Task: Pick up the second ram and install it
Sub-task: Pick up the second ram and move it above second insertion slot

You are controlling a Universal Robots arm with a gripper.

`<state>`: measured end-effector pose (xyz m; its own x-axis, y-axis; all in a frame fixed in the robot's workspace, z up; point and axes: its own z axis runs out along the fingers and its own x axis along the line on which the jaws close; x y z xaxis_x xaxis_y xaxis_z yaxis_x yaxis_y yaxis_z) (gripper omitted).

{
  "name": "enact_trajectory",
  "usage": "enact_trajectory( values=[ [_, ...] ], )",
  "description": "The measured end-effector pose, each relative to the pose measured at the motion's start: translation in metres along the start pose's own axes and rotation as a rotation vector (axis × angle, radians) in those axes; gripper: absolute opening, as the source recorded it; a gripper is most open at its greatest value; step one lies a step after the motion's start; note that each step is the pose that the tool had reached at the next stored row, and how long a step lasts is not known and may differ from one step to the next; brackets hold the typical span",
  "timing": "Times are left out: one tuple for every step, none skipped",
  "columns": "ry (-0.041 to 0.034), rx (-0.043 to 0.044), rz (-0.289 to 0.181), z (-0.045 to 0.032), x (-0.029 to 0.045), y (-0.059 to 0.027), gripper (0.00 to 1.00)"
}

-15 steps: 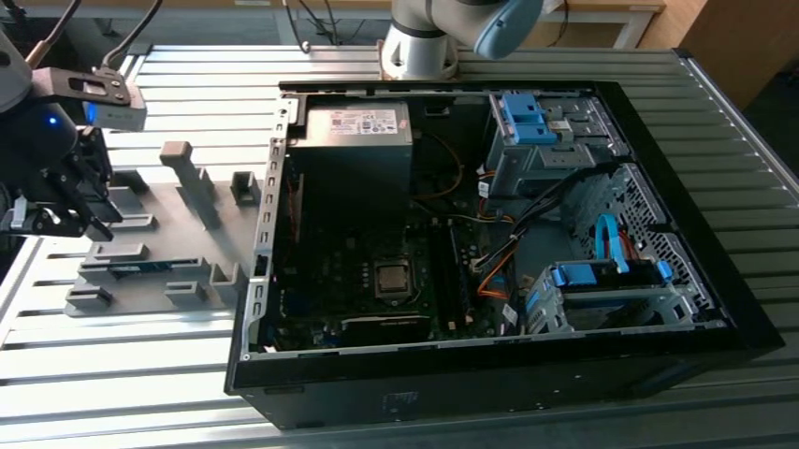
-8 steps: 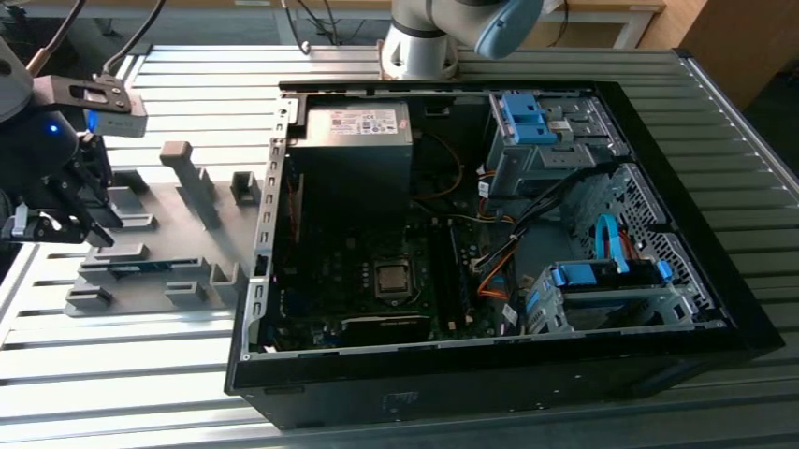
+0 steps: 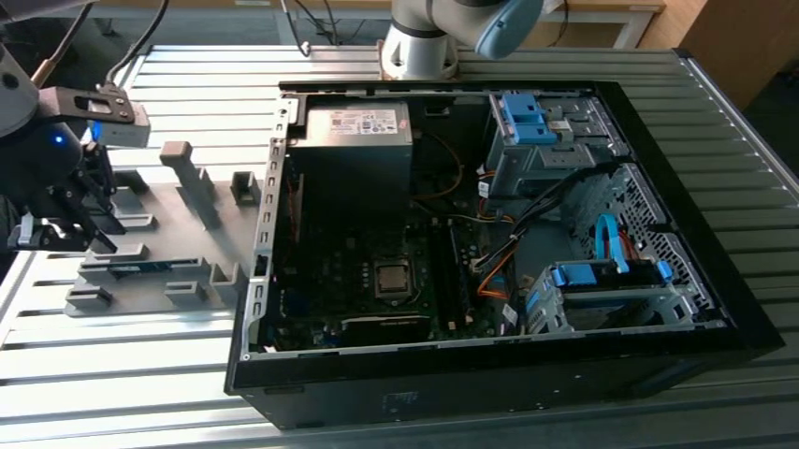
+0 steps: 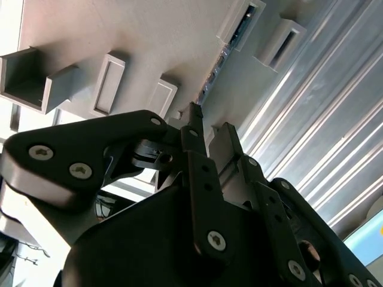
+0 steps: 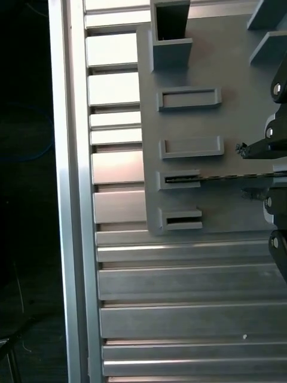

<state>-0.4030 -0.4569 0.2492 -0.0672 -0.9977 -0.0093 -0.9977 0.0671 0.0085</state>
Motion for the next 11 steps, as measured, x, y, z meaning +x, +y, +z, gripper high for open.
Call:
enact_trajectory(
  values=[
    [-0.0001, 0.0001, -0.001, 0.0011, 0.0002, 0.0000, 0.33],
    [-0.0001, 0.0001, -0.001, 0.0022, 0.0003, 0.0000, 0.33],
    [0.0000, 0.0000, -0.002, 0.0033, 0.0004, 0.0000, 0.33],
    [0.0000, 0.0000, -0.002, 0.0045, 0.0004, 0.0000, 0.33],
    [-0.0001, 0.0001, -0.002, 0.0057, 0.0004, 0.0000, 0.33],
    [-0.0001, 0.0003, -0.002, 0.0068, 0.0004, 0.0000, 0.33],
    [-0.0001, 0.0009, -0.002, 0.0077, 0.0005, 0.0001, 0.33],
    [-0.0001, 0.0018, -0.003, 0.0086, 0.0005, 0.0003, 0.33],
    [-0.0003, 0.0028, -0.003, 0.0095, 0.0005, 0.0004, 0.33],
    [-0.0003, 0.0041, -0.003, 0.0104, 0.0005, 0.0005, 0.33],
    [-0.0003, 0.0057, -0.003, 0.0112, 0.0006, 0.0006, 0.33]
  ],
)
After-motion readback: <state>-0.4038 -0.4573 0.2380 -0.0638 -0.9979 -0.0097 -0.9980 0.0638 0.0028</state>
